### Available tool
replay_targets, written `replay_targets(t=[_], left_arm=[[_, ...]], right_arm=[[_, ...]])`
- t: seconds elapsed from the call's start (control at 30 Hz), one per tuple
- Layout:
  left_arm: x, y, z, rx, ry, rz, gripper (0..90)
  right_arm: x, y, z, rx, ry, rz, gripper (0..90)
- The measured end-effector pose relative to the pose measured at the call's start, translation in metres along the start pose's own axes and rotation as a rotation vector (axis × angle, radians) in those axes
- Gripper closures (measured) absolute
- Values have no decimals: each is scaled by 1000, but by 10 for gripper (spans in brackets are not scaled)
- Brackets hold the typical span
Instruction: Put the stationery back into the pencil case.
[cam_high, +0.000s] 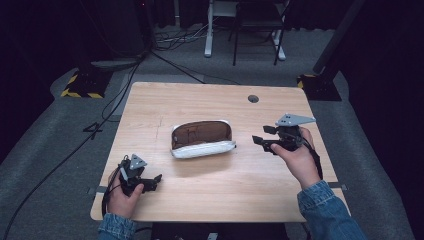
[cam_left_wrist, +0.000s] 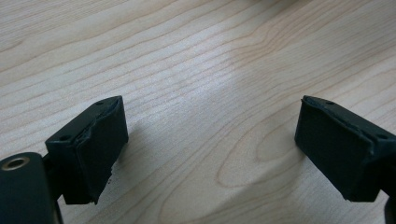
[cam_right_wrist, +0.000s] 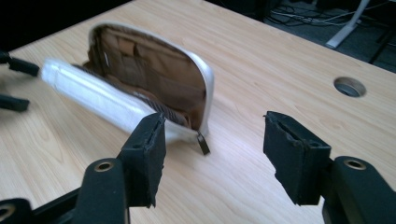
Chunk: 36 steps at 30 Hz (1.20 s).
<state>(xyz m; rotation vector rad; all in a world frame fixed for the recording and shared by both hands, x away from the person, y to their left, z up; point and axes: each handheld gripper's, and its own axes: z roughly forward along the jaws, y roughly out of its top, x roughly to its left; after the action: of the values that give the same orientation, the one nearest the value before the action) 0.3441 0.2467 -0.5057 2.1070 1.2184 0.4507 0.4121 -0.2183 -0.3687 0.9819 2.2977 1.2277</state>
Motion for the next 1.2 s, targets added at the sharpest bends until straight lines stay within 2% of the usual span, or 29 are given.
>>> replay_targets(t=[0.13, 0.27, 0.33, 0.4, 0.47, 0.6, 0.67, 1.07, 1.2], left_arm=[[0, 0, 0, 0, 1, 0, 100], [0, 0, 0, 0, 2, 3, 100], [0, 0, 0, -1, 3, 2, 100], [0, 0, 0, -1, 3, 2, 101], [-1, 0, 0, -1, 3, 2, 101], [0, 0, 0, -1, 3, 2, 101], [0, 0, 0, -1, 3, 2, 101], [-1, 0, 0, -2, 3, 1, 102], [-1, 0, 0, -2, 4, 2, 102]], right_arm=[[-5, -15, -7, 25, -3, 9, 372], [-16, -31, -13, 31, -25, 49, 352], [-22, -41, -15, 40, -47, 64, 336], [-27, -53, -15, 54, -76, 54, 309], [-31, -64, -15, 64, -99, 64, 306], [-39, -85, -16, 77, -117, 106, 298], [-43, -96, -17, 89, -131, 111, 297], [-54, -141, -19, 126, -169, 171, 291], [-55, -151, -16, 126, -184, 175, 281]])
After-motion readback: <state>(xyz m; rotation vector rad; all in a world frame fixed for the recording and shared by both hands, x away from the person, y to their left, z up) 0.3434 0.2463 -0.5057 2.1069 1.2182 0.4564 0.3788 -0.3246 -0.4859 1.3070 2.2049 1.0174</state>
